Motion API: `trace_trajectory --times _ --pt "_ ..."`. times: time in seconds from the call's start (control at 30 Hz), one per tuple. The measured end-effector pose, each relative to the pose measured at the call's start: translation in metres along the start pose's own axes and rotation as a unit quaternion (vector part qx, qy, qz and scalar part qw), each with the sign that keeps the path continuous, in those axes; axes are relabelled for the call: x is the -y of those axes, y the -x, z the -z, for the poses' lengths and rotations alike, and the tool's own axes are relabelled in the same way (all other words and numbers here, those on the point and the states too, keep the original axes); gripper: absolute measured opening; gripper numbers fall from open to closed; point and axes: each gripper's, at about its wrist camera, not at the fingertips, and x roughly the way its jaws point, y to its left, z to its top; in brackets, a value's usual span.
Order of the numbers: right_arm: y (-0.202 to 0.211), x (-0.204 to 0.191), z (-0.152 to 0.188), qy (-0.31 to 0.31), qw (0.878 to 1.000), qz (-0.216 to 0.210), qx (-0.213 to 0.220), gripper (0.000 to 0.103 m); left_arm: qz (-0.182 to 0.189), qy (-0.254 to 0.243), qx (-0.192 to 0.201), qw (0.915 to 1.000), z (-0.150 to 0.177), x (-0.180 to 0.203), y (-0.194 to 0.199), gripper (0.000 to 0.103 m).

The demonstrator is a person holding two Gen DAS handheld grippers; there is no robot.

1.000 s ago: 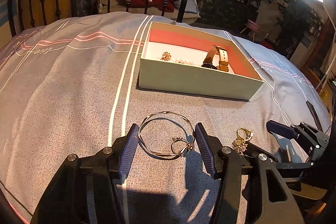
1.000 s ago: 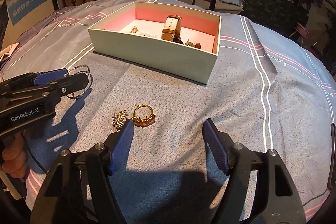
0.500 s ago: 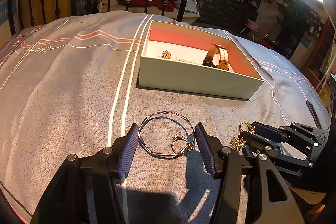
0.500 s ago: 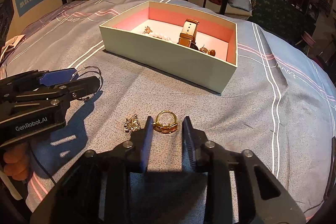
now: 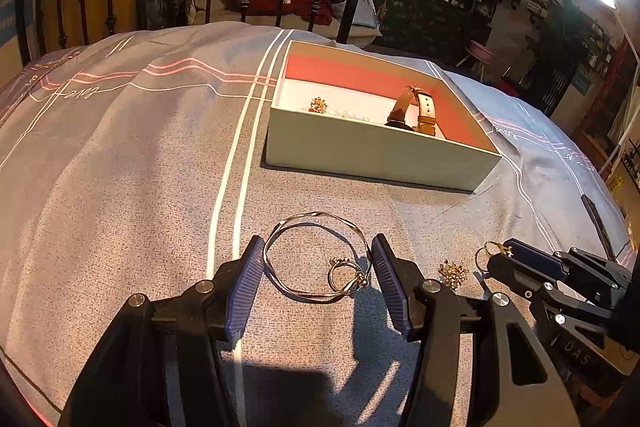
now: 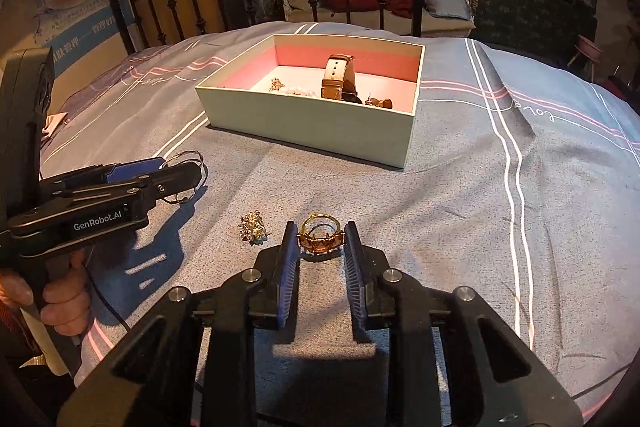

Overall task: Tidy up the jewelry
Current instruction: 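Grasp the silver bangle with the left tool while the right tool grasps the gold stone ring, then carry the bangle and gold ring into the box while both tools open to release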

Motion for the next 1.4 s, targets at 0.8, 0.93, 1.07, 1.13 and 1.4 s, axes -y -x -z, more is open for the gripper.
trace_trajectory --times 0.8,0.93,1.07,1.13,1.4 --pt "-0.002 0.002 0.002 0.000 1.000 0.001 -0.005 0.025 -0.005 -0.008 -0.002 1.0000 0.000 0.001 0.000 0.054" --pt "0.001 0.002 -0.005 -0.001 1.000 -0.004 0.004 0.025 -0.004 -0.022 0.005 0.9997 -0.007 0.007 0.003 0.054" --pt "0.005 0.001 -0.025 0.006 1.000 -0.004 0.024 0.025 -0.002 -0.038 0.026 0.9990 -0.027 0.017 0.009 0.054" --pt "0.006 0.001 -0.040 0.012 0.999 -0.003 0.037 0.025 0.004 -0.040 0.034 0.9986 -0.044 0.020 0.012 0.054" --pt "-0.019 0.018 -0.098 0.009 0.998 0.028 0.051 0.025 -0.003 -0.055 0.031 0.9980 -0.108 0.026 -0.014 0.054"
